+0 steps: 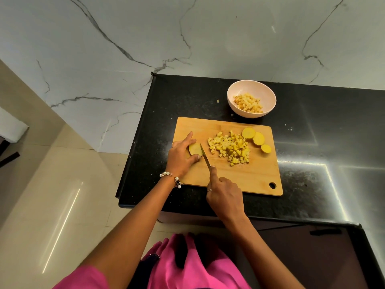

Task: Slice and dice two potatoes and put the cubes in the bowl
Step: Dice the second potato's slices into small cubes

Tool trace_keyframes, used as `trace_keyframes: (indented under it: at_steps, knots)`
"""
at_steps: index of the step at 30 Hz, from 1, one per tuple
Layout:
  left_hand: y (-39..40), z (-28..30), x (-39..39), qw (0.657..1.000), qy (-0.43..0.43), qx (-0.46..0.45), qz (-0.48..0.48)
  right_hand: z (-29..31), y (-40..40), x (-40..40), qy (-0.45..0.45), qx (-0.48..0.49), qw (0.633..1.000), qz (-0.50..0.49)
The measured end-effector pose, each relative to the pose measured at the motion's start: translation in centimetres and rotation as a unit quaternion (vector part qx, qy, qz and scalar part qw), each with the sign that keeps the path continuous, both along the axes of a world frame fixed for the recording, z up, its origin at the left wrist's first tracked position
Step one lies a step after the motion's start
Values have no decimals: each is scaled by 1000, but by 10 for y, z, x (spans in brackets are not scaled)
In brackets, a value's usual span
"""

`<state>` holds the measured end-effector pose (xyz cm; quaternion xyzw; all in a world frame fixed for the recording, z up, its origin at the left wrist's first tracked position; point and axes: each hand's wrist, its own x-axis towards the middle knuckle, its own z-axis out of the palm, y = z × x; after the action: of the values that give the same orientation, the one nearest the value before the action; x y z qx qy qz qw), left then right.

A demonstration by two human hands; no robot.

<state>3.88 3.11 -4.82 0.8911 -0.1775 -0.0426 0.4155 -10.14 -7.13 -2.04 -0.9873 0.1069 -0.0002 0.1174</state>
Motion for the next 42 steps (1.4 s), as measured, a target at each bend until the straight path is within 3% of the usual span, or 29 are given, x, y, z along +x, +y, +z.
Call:
trace_keyframes:
  at_steps: [20,27,42]
  knots:
    - [3,-5,-1,998,-54,2,12,0,-6,8,-6,40,999,-7]
    - [2,-7,-1,996,-85,10,-9,9,-13,6,13,-13,1000,7]
    - [2,-6,0,998,-63,18,-8,19,-12,7,-33,18,999,-20]
